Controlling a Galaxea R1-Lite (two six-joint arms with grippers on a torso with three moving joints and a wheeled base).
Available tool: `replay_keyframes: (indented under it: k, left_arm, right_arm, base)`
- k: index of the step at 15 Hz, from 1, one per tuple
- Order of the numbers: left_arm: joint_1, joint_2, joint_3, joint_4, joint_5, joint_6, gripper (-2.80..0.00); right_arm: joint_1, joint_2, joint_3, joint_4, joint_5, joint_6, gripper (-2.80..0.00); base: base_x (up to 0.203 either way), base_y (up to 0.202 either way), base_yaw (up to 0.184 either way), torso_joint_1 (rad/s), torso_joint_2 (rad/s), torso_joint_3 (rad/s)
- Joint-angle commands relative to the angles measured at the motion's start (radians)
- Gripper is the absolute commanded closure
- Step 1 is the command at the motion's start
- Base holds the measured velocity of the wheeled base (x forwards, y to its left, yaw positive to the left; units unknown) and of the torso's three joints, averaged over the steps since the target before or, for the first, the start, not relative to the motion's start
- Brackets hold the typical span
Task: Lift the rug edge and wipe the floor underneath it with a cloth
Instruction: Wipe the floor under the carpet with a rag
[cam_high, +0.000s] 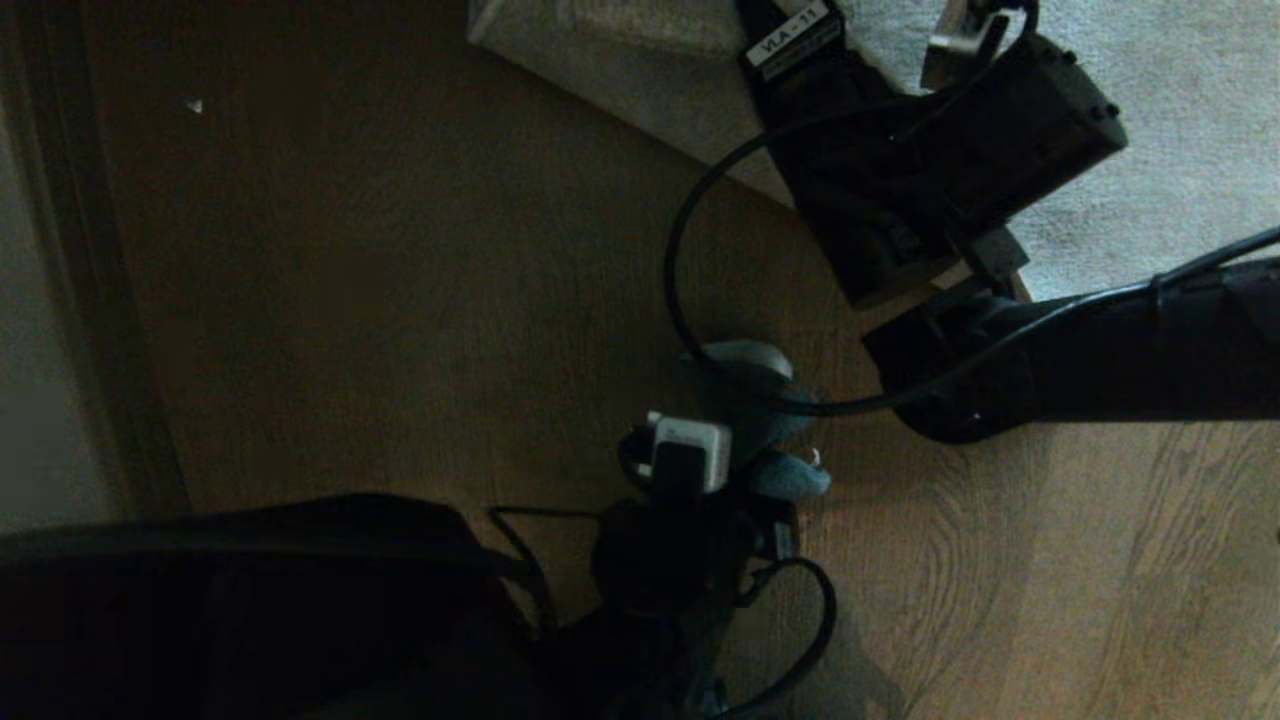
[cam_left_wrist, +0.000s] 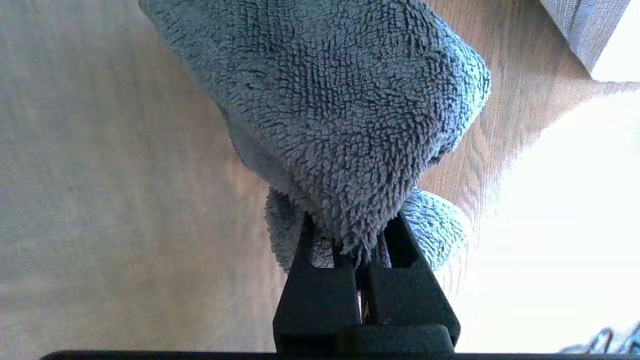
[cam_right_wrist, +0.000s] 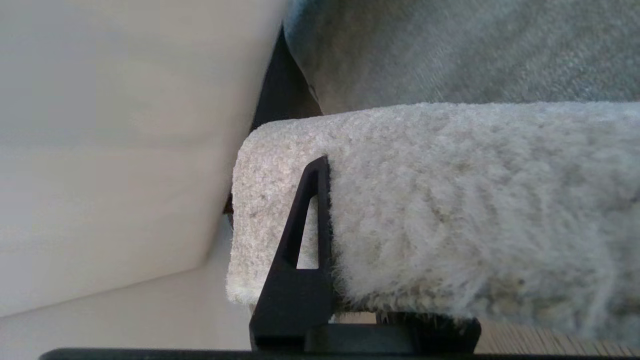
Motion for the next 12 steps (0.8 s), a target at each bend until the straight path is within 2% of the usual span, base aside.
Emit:
replay_keyframes:
  k: [1,5,12]
  left_arm:
    - [0.004,0.079,-0.065,-0.048,0.003,-0.001,0.0]
    - [0.059,0.089,-0.111,-0.048,0.01,-0.001,0.0]
    - [0.313,0.027,-0.109,-0.048,-0.011,-0.001,0.0]
  right_arm:
    - [-0.001,0.009,0.0,-0.018,-0.001,0.005,0.0]
    - [-0.003,0.023,0.0,-0.025,-0.001,0.005,0.0]
    - [-0.001,0.031,0.0,-0.027,-0.001,0.005,0.0]
  base:
    - [0.0,0.0,0.0,0.0,0.0,0.0]
    - [0.0,0.0,0.0,0.0,0.0,0.0]
    - [0.0,0.0,0.0,0.0,0.0,0.0]
